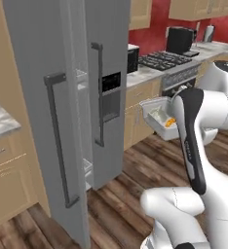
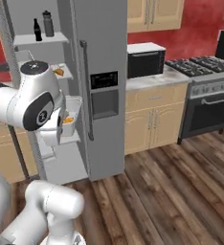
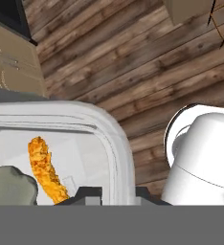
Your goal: Place the tupperware on the top shelf of the fridge. Make space for the tupperware among the existing items by rearranging them on the shelves if needed. Close the fridge door when finished.
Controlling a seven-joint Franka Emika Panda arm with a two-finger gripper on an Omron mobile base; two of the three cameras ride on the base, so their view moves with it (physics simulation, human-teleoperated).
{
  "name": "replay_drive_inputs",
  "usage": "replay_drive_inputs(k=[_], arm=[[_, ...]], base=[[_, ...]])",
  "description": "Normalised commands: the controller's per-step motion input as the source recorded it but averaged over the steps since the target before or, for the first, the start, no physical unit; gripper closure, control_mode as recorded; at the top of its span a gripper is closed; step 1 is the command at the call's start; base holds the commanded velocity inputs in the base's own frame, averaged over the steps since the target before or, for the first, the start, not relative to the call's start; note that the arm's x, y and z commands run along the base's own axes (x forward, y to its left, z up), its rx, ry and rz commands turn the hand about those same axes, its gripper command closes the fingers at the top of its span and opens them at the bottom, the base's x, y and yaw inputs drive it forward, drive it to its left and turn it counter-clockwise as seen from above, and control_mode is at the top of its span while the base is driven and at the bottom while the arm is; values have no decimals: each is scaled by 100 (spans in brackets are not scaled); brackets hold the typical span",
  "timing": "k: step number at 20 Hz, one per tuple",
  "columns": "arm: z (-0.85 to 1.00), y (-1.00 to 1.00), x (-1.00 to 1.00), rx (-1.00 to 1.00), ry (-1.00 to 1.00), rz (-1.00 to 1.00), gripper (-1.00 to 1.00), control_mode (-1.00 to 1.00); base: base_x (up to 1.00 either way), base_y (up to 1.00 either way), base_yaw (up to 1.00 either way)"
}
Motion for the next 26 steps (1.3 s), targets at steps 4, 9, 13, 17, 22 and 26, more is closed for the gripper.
replay_drive_inputs(k=[4,9,13,17,22,26], arm=[[0,0,0,0,0,0,100,100],[0,0,0,0,0,0,100,100],[0,0,0,0,0,0,100,100],[0,0,0,0,0,0,100,100],[0,0,0,0,0,0,100,100],[0,0,0,0,0,0,100,100]], base=[[45,-53,18],[56,-32,43],[55,-33,46],[55,-36,45],[61,-37,41],[62,-41,39]])
